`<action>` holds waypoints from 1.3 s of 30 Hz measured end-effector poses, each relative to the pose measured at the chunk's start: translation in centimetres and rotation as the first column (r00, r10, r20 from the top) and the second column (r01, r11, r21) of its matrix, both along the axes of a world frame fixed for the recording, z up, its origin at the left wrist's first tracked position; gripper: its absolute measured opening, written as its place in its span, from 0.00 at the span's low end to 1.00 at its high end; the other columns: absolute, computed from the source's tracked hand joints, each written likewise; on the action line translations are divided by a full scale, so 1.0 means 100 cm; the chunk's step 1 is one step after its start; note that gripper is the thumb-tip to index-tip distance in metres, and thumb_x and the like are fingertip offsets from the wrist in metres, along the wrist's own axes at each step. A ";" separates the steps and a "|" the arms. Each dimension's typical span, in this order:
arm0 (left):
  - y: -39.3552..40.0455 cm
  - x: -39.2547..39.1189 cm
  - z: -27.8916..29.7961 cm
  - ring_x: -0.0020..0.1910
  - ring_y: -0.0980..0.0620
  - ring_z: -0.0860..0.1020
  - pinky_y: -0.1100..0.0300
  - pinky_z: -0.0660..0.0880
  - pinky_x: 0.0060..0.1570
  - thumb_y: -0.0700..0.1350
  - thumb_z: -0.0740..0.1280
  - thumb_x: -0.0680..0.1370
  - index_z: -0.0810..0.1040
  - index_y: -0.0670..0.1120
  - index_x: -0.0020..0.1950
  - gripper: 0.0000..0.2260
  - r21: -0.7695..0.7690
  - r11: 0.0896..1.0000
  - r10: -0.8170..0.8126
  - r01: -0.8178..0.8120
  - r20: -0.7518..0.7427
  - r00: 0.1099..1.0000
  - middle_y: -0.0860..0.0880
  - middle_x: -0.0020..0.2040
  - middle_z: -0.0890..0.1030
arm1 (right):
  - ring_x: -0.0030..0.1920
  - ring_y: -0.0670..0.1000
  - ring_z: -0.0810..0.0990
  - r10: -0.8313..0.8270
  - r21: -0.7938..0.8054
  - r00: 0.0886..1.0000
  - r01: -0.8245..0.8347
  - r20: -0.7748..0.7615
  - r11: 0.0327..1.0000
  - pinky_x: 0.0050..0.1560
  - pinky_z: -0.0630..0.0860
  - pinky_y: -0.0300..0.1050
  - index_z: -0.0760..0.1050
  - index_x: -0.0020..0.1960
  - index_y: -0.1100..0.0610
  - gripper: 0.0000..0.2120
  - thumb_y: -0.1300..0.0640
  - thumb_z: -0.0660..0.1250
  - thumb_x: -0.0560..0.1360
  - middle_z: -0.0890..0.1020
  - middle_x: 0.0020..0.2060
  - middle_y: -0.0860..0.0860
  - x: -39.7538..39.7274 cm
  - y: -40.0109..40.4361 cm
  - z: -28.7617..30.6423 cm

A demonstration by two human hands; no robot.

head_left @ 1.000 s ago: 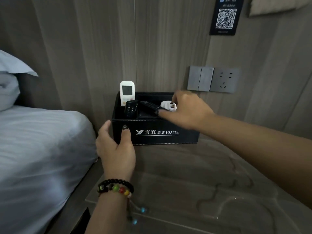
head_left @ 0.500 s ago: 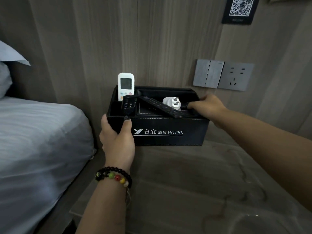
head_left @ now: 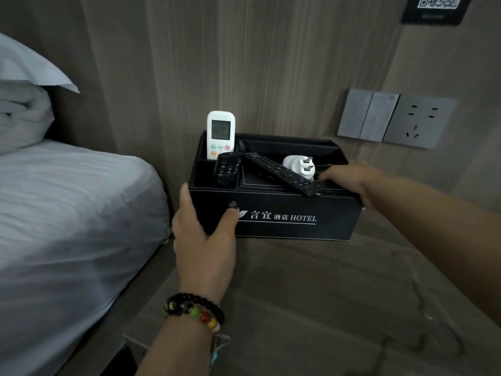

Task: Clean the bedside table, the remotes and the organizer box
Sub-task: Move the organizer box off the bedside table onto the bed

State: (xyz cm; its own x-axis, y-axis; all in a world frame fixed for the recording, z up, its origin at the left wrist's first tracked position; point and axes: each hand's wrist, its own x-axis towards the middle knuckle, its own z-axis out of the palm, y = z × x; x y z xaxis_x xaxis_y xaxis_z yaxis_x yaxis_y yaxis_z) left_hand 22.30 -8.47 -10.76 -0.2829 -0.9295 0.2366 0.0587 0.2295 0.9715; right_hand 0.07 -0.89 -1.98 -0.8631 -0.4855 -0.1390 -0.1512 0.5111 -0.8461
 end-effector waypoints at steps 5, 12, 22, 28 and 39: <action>0.006 0.000 0.003 0.74 0.52 0.60 0.46 0.62 0.72 0.61 0.68 0.60 0.54 0.56 0.78 0.48 0.088 0.996 0.013 -0.012 -0.014 1.000 0.59 0.74 0.60 | 0.22 0.53 0.80 0.000 0.005 0.999 0.000 0.038 1.000 0.21 0.75 0.44 0.75 0.55 0.62 0.17 0.62 0.71 0.67 0.82 0.38 0.60 0.002 0.000 -0.001; 0.000 0.006 0.002 0.65 0.46 0.70 0.45 0.71 0.64 0.59 0.69 0.57 0.72 0.53 0.67 0.38 0.031 1.000 -0.001 0.003 -0.055 0.998 0.52 0.65 0.70 | 0.29 0.55 0.80 -0.026 0.044 0.999 0.027 -0.023 0.999 0.19 0.74 0.44 0.74 0.54 0.64 0.17 0.63 0.73 0.67 0.81 0.38 0.60 0.014 0.004 0.011; 0.016 0.013 0.028 0.62 0.59 0.76 0.55 0.74 0.63 0.46 0.75 0.70 0.74 0.56 0.68 0.27 -0.149 0.987 -0.114 0.068 -0.326 0.939 0.54 0.66 0.74 | 0.35 0.58 0.82 -0.066 0.041 0.993 0.070 -0.097 0.997 0.30 0.80 0.49 0.74 0.56 0.62 0.18 0.60 0.71 0.68 0.82 0.42 0.61 0.017 0.060 0.054; 0.063 0.009 0.053 0.64 0.55 0.76 0.44 0.72 0.65 0.41 0.73 0.70 0.75 0.51 0.68 0.26 -0.166 0.926 -0.377 0.339 -0.434 0.818 0.53 0.64 0.79 | 0.30 0.55 0.81 -0.129 0.062 0.976 0.141 -0.177 0.988 0.28 0.79 0.45 0.76 0.52 0.61 0.11 0.60 0.69 0.70 0.82 0.37 0.59 0.021 0.145 0.094; 0.242 -0.038 0.071 0.54 0.56 0.82 0.58 0.81 0.47 0.33 0.69 0.73 0.76 0.48 0.66 0.23 -0.117 0.754 -0.609 0.646 -0.491 0.622 0.54 0.54 0.84 | 0.37 0.58 0.82 -0.328 0.103 0.874 0.386 -0.358 0.917 0.34 0.80 0.52 0.74 0.57 0.57 0.14 0.59 0.67 0.71 0.82 0.44 0.59 0.024 0.375 0.137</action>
State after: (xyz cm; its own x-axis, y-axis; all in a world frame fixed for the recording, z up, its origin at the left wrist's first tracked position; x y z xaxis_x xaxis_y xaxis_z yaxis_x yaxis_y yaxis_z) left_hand 18.52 15.74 -3.61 -0.6722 -0.5866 0.4517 0.6138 -0.1005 0.7830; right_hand 2.44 36.60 11.70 -0.9829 -0.1305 0.1299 -0.1841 0.7109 -0.6787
